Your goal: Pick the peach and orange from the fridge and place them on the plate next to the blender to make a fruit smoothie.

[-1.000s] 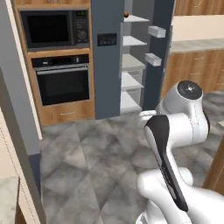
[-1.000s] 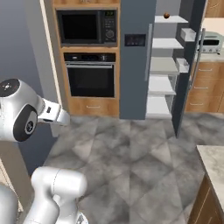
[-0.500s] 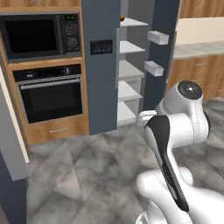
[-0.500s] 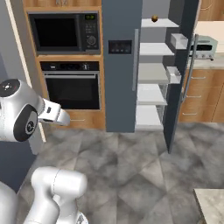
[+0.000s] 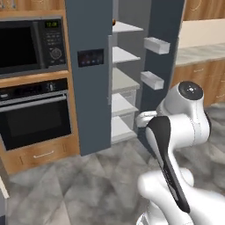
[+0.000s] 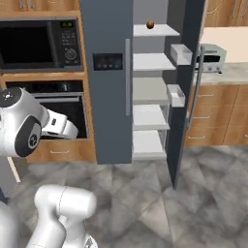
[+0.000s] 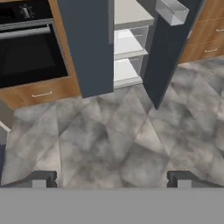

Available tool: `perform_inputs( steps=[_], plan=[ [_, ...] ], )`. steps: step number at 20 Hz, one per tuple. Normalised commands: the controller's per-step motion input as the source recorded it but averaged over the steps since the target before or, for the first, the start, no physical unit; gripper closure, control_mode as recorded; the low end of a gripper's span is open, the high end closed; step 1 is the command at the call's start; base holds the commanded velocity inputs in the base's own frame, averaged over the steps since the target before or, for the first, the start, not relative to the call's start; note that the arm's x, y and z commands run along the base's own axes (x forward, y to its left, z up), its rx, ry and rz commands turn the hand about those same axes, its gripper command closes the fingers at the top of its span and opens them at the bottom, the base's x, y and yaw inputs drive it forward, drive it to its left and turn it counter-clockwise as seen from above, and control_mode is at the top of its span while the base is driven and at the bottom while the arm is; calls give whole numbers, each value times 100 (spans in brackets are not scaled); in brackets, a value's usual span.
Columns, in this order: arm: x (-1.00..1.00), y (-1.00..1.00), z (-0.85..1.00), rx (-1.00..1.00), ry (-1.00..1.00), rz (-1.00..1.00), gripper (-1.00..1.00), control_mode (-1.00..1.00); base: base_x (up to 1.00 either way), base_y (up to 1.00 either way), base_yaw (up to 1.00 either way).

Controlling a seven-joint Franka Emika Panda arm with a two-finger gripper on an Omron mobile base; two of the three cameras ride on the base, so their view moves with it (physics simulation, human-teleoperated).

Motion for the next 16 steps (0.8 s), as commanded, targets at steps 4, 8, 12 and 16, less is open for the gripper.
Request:
perform_inputs(
  steps=[4,8,12,16],
  plan=[
    [0,0,0,0,0,0,-100,100,100,-27,-22],
    [0,0,0,0,0,0,-100,100,100,-44,-14],
    [0,0,0,0,0,0,-100,100,100,-76,3],
    [0,0,0,0,0,0,-100,100,100,-73,36]
  ],
)
